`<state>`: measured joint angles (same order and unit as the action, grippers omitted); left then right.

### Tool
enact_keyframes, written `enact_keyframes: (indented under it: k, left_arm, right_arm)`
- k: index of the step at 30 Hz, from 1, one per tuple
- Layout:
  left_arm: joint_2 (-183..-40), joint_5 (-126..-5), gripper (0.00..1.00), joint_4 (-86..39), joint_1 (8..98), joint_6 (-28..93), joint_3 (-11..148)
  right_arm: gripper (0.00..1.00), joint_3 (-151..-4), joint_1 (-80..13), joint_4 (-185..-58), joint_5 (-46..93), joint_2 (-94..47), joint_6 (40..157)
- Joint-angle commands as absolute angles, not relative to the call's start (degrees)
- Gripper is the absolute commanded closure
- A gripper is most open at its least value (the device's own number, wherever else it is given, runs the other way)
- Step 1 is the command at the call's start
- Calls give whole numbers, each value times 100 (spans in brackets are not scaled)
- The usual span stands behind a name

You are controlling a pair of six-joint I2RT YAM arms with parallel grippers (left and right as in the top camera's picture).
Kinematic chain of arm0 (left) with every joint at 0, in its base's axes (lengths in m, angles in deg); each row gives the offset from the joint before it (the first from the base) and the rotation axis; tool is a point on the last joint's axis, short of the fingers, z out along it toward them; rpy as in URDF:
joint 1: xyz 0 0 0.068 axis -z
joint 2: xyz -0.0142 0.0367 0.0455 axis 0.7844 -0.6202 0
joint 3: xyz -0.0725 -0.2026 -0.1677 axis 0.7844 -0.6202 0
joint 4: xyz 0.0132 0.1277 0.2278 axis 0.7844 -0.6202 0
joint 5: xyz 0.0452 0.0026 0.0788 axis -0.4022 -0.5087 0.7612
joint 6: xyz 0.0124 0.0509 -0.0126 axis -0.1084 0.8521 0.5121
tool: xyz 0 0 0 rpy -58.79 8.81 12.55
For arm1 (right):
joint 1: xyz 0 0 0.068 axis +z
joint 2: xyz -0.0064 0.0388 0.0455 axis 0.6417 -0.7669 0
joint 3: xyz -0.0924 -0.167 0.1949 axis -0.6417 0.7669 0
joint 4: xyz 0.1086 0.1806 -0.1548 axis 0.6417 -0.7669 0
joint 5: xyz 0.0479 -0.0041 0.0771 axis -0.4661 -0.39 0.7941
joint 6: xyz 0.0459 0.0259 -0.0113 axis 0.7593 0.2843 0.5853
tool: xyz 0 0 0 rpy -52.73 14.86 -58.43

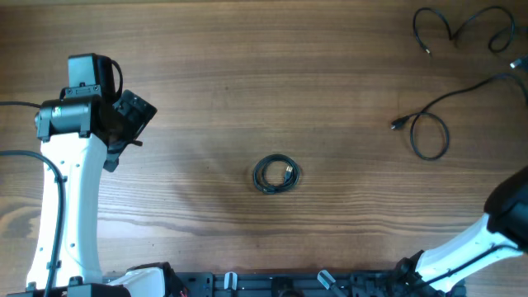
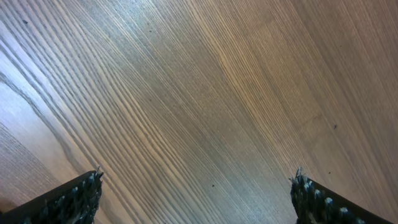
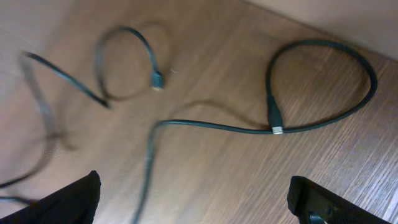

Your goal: Untangle cables

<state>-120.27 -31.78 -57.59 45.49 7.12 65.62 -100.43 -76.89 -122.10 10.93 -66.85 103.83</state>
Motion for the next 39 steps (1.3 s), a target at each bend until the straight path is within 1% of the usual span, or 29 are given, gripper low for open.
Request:
enact_keyframes:
  k: [1, 6, 12, 13, 15, 16, 17, 18, 19, 20, 21, 22, 23, 24, 26, 27, 28, 29, 30, 31, 32, 34, 36, 38, 39]
  left_arm:
    - [-12046, -3184, 0, -5757, 4516, 824, 6569]
    - [-12046, -3184, 0, -5757, 4516, 824, 6569]
    - [-12046, -3184, 0, -5757, 4516, 824, 6569]
    - [-12046, -3184, 0, -5757, 4516, 824, 6569]
    - [-12046, -3184, 0, -5757, 4516, 824, 6569]
    - [-12046, -3184, 0, -5757, 4516, 824, 6569]
    - [-12046, -3184, 0, -5757, 4516, 824, 6569]
    - [-12046, -3184, 0, -5757, 4516, 824, 6569]
    - [-12046, -3184, 0, -5757, 4516, 824, 6569]
    - [-12046, -3184, 0, -5757, 4516, 824, 6569]
    - [-12046, -3184, 0, -5757, 4516, 824, 6569]
    - [-12044, -3184, 0, -5757, 4516, 824, 6569]
    - [-12046, -3184, 0, -5757, 4516, 824, 6569]
    - [-12046, -3184, 0, -5757, 4516, 824, 6569]
    - [-12046, -3184, 0, -5757, 4516, 824, 6569]
    - [-12046, -3184, 0, -5757, 4516, 824, 6569]
    - [-12046, -3184, 0, -5757, 4516, 824, 6569]
    - [-12046, -3184, 0, -5757, 4516, 824, 6569]
    - [-12046, -3184, 0, -5757, 4516, 824, 6569]
    - [-12046, -3184, 0, -5757, 4516, 824, 6569]
    - [-12046, -3184, 0, -5759, 4516, 824, 6569]
    - [-12046, -3184, 0, -5757, 4516, 824, 6569]
    - [-12046, -3184, 0, -5757, 4516, 824, 6569]
    - [-12046, -3184, 0, -5757, 4516, 824, 6569]
    - [-12046, -3184, 0, -5757, 4516, 824, 6569]
  right_arm:
    - [1, -10111, -7676, -12057, 787, -7469, 9802]
    - [3, -10108, -7696, -11340, 748, -8105, 8637]
    - [0, -10104, -7713, -11003, 815, -8525, 8130]
    - [1, -10104, -7713, -10990, 796, -8617, 7950]
    - [1, -10104, -7729, -10995, 802, -8726, 7955]
    - [5, -10104, -7731, -10993, 813, -8789, 7952]
    - [13, -10104, -7731, -10993, 815, -8853, 7957]
    - [30, -10104, -7731, -10999, 885, -8883, 7961]
    - [46, -10104, -7731, -11021, 1268, -8883, 7959]
    - [56, -10104, -7731, -11034, 1547, -8883, 7968]
    - [61, -10104, -7729, -11058, 1744, -8883, 8092]
    - [72, -10104, -7724, -11111, 1799, -8883, 8243]
    - [87, -10106, -7724, -11178, 1812, -8881, 8453]
    - [96, -10111, -7724, -11274, 1814, -8862, 8796]
    - [96, -10111, -7724, -11427, 2083, -8711, 9100]
    - [89, -10111, -7722, -11537, 2347, -8521, 9262]
    - [86, -10111, -7722, -11624, 2487, -8392, 9441]
    - [66, -10111, -7722, -11926, 2704, -8107, 9841]
    - [59, -10111, -7722, -12247, 2828, -7920, 10134]
    - [57, -10111, -7722, -12761, 2994, -7714, 10632]
    - [57, -10111, -7722, -13303, 3239, -7561, 10787]
    - [55, -10111, -7610, -14435, 3923, -7369, 10744]
    - [54, -10108, -7355, -15211, 4076, -7358, 10258]
    - [47, -10102, -6915, -15764, 4070, -7358, 9566]
    - [41, -10102, -6725, -15910, 4000, -7358, 9467]
